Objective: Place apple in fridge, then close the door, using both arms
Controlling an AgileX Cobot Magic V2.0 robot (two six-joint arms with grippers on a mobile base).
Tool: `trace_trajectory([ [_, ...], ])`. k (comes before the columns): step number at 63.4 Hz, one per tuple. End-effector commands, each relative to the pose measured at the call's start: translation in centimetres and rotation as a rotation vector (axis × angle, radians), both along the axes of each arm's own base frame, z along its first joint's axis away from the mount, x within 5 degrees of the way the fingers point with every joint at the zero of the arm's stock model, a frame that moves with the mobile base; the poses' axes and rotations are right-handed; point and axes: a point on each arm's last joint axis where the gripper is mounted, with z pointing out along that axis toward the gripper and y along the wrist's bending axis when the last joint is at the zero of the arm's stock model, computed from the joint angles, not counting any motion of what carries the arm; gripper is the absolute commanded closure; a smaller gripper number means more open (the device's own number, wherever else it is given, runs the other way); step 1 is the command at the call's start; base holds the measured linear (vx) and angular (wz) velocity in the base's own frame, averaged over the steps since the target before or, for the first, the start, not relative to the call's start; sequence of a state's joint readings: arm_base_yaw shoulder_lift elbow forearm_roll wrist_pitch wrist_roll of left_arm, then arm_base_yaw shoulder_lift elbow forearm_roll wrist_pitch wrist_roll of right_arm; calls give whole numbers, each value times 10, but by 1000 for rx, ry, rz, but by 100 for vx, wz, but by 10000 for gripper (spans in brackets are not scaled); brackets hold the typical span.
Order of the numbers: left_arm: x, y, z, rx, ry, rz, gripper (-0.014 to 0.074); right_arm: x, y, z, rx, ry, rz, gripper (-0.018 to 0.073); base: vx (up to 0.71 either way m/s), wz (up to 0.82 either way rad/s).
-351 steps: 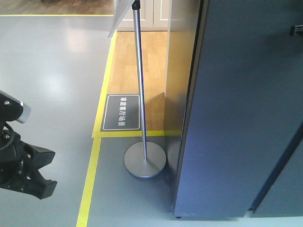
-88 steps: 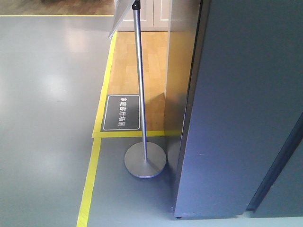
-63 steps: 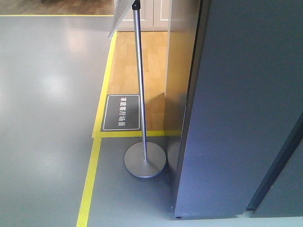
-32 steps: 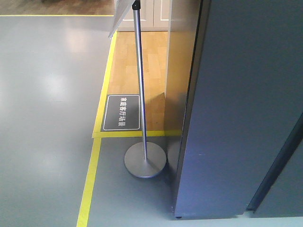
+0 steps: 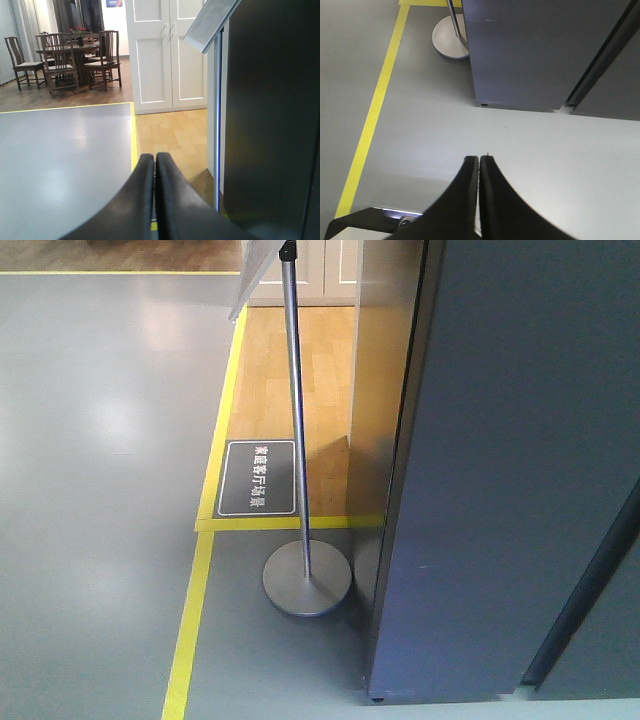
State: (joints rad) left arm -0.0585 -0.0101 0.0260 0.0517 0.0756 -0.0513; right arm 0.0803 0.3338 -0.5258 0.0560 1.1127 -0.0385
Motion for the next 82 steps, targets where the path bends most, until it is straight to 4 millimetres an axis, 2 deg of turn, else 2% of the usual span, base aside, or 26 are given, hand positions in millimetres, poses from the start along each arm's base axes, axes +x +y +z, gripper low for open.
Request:
trace_trajectory([
  [1, -1, 0, 0, -14, -64, -5, 603, 5, -2, 16, -29, -169, 8, 563, 0, 0],
  [6, -1, 0, 0, -14, -64, -5, 603, 7, -2, 28, -15, -366, -5, 563, 0, 0],
  [12, -1, 0, 0, -14, -64, -5, 603, 7, -3, 29, -14, -575, -33, 563, 0, 0],
  [21, -1, 0, 0, -14, -64, -5, 603, 10, -5, 5, 13, -794, -77, 563, 0, 0],
  [28, -1, 0, 0, -14, -64, -5, 603, 11, -5, -20, 50, -876, -96, 563, 0, 0],
  [43, -1, 0, 0, -14, -64, -5, 603, 14, -7, -73, 57, -922, -115, 563, 0, 0],
  [82, -1, 0, 0, -14, -64, -5, 603, 14, -5, -73, 90, -915, -85, 563, 0, 0],
])
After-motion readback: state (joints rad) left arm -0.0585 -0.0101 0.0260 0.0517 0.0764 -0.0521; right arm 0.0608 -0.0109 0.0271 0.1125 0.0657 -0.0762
